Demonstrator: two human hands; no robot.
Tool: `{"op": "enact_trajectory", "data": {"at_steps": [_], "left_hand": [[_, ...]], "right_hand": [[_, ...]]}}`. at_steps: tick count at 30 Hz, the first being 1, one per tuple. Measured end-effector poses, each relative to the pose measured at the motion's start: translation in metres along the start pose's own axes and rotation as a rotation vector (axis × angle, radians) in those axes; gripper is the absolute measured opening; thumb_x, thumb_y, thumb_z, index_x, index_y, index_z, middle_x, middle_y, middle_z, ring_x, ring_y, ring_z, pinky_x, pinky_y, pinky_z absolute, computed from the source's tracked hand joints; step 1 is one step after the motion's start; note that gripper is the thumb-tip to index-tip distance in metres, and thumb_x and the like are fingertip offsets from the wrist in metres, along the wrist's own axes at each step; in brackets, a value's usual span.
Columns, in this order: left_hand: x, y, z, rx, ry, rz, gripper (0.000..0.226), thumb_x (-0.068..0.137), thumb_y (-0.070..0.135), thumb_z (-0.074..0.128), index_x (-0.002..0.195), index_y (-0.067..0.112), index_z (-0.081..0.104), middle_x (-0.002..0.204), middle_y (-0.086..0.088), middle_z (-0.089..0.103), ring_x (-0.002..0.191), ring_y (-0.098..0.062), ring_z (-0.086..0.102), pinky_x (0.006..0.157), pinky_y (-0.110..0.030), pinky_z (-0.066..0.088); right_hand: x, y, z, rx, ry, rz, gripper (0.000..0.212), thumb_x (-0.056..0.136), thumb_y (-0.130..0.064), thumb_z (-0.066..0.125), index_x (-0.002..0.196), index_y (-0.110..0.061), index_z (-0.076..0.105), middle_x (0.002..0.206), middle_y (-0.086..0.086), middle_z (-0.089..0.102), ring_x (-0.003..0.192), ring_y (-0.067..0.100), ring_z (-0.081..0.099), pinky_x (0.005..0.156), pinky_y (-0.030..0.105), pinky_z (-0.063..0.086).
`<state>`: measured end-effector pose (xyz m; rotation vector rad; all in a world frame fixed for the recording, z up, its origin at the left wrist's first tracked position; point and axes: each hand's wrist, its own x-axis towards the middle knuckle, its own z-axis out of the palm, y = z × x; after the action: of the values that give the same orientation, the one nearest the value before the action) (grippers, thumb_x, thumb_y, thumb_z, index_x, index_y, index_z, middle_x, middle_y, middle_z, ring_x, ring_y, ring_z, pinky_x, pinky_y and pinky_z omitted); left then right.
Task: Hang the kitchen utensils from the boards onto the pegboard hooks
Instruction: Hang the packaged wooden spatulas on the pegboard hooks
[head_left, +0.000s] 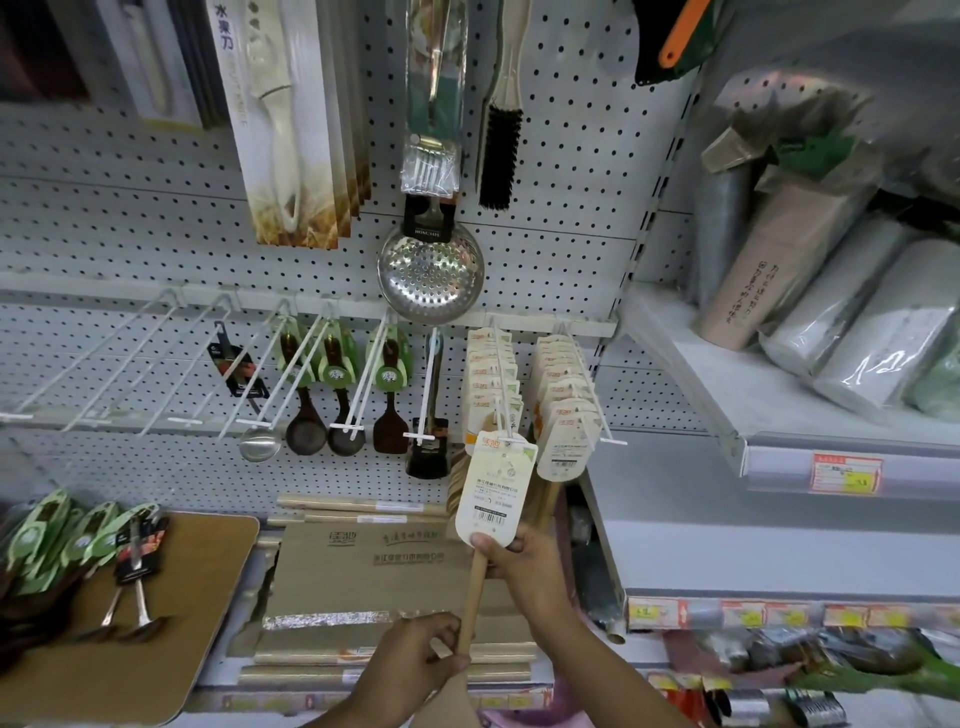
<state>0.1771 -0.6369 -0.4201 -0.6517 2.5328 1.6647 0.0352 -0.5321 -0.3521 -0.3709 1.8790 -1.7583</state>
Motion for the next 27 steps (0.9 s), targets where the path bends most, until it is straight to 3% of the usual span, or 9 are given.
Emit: {"op": "enact_trajectory", "data": {"at_steps": [2, 7, 11, 16, 19, 21, 23, 27], "left_hand": [[0.0, -0.001, 0.001, 0.006, 0.017, -0.03, 0.017, 0.074, 0.028, 0.081, 0.09, 0.032, 0.075, 0.075, 0.026, 0.067, 0.051, 0.001, 0.055, 0.061, -0.016, 0.046], [0.005, -0.013, 0.003, 0.018, 0.029, -0.055, 0.026, 0.062, 0.048, 0.074, 0.087, 0.045, 0.07, 0.078, 0.025, 0.069, 0.076, -0.014, 0.07, 0.075, -0.021, 0.054], [0.012, -0.011, 0.002, 0.048, 0.035, -0.045, 0.014, 0.068, 0.042, 0.072, 0.079, 0.05, 0.066, 0.076, 0.027, 0.066, 0.057, 0.0, 0.059, 0.067, -0.019, 0.05], [0.026, -0.003, -0.004, 0.159, 0.041, -0.047, 0.021, 0.079, 0.03, 0.072, 0.071, 0.044, 0.059, 0.076, 0.035, 0.062, 0.066, -0.005, 0.063, 0.069, -0.016, 0.046], [0.036, -0.003, -0.007, 0.178, 0.058, -0.047, 0.025, 0.078, 0.031, 0.07, 0.069, 0.05, 0.057, 0.076, 0.038, 0.061, 0.068, -0.001, 0.062, 0.074, -0.019, 0.049], [0.04, -0.005, -0.009, 0.181, 0.062, -0.049, 0.019, 0.08, 0.032, 0.068, 0.076, 0.049, 0.06, 0.078, 0.037, 0.062, 0.064, 0.004, 0.059, 0.078, -0.022, 0.052], [0.043, -0.007, -0.012, 0.184, 0.066, -0.048, 0.017, 0.081, 0.034, 0.066, 0.096, 0.044, 0.065, 0.082, 0.03, 0.065, 0.067, 0.005, 0.061, 0.081, -0.021, 0.053], [0.042, -0.015, -0.028, 0.266, 0.06, -0.006, 0.047, 0.085, 0.033, 0.064, 0.132, 0.036, 0.057, 0.119, 0.018, 0.067, 0.11, -0.003, 0.063, 0.1, -0.019, 0.047]], "right_hand": [[0.003, 0.002, 0.001, 0.004, -0.016, 0.02, 0.025, 0.083, -0.005, 0.074, 0.107, -0.01, 0.071, 0.093, -0.003, 0.077, 0.081, 0.018, 0.075, 0.062, 0.029, 0.058], [0.012, 0.007, 0.004, -0.001, -0.012, 0.042, 0.028, 0.081, -0.006, 0.076, 0.109, -0.01, 0.071, 0.095, -0.004, 0.077, 0.081, 0.019, 0.075, 0.06, 0.03, 0.059], [0.021, 0.005, 0.006, 0.007, 0.005, 0.031, 0.026, 0.081, -0.007, 0.076, 0.106, -0.012, 0.072, 0.096, -0.002, 0.077, 0.083, 0.021, 0.074, 0.061, 0.032, 0.059], [0.039, -0.002, 0.008, -0.004, 0.016, 0.024, 0.02, 0.083, -0.011, 0.076, 0.101, -0.016, 0.073, 0.101, 0.004, 0.076, 0.089, 0.021, 0.074, 0.07, 0.038, 0.061], [0.051, -0.004, 0.011, -0.023, 0.032, 0.031, 0.017, 0.082, -0.011, 0.076, 0.096, -0.021, 0.073, 0.099, 0.002, 0.076, 0.086, 0.018, 0.074, 0.071, 0.037, 0.062], [0.058, -0.004, 0.012, -0.057, 0.044, 0.031, 0.018, 0.082, -0.014, 0.077, 0.093, -0.027, 0.072, 0.099, -0.002, 0.076, 0.088, 0.017, 0.074, 0.076, 0.04, 0.061], [0.065, -0.002, 0.013, -0.068, 0.052, 0.035, 0.018, 0.082, -0.016, 0.077, 0.095, -0.027, 0.072, 0.097, -0.007, 0.075, 0.089, 0.018, 0.073, 0.078, 0.041, 0.061], [0.074, 0.004, 0.014, -0.15, 0.093, 0.018, 0.032, 0.084, -0.017, 0.074, 0.114, -0.013, 0.064, 0.107, -0.003, 0.069, 0.096, 0.015, 0.067, 0.082, 0.035, 0.057]]}}
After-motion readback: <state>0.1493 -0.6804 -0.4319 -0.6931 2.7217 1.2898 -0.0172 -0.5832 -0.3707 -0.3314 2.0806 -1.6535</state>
